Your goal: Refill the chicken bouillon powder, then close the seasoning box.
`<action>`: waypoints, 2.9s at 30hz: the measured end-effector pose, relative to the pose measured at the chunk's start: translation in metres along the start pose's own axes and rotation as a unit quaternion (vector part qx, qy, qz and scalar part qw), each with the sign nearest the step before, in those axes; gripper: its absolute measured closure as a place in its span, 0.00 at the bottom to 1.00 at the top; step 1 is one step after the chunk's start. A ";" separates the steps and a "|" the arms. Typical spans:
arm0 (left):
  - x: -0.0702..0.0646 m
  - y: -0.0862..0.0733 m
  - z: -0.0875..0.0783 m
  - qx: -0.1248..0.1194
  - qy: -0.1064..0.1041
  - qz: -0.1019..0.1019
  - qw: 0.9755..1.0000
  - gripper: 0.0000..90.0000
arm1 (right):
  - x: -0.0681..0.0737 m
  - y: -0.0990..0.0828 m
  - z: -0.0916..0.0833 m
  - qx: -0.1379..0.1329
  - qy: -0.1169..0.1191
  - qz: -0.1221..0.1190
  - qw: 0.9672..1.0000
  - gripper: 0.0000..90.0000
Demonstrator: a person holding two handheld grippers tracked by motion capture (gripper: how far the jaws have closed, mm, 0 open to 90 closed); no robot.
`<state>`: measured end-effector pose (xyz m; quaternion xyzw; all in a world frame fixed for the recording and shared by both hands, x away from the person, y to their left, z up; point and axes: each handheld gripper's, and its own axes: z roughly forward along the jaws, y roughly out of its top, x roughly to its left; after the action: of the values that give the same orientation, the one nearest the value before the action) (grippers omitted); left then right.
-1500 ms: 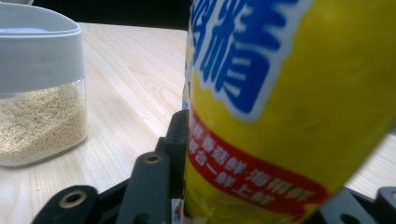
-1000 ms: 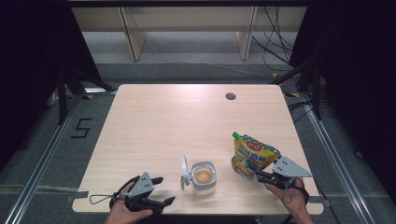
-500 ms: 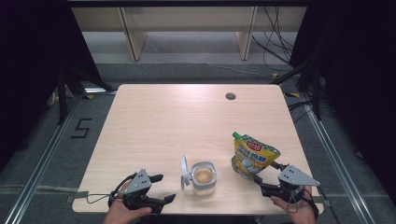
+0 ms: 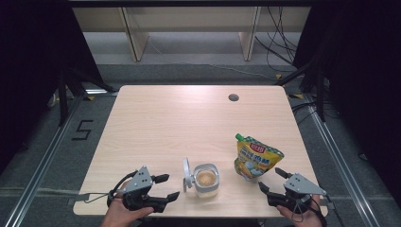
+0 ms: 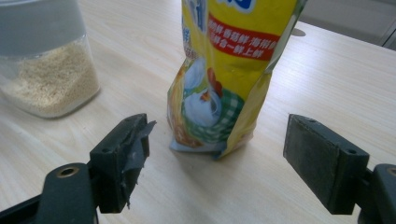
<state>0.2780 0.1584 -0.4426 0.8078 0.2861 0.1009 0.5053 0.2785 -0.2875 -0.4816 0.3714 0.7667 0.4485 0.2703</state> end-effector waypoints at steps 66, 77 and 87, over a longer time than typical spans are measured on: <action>-0.014 0.039 0.021 -0.034 -0.041 0.075 0.996 0.86 | 0.005 -0.004 -0.002 0.016 0.004 -0.037 0.999 0.30; -0.001 0.016 0.007 -0.043 -0.036 0.046 0.997 0.49 | 0.006 -0.004 -0.003 0.015 0.005 -0.034 0.999 0.29; 0.015 -0.010 0.003 -0.030 -0.009 0.004 1.000 0.40 | 0.008 -0.002 -0.005 0.011 0.001 -0.018 1.000 0.24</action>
<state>0.2880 0.1679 -0.4550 0.7943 0.2753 0.1040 0.5315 0.2694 -0.2847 -0.4818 0.3603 0.7781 0.4358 0.2735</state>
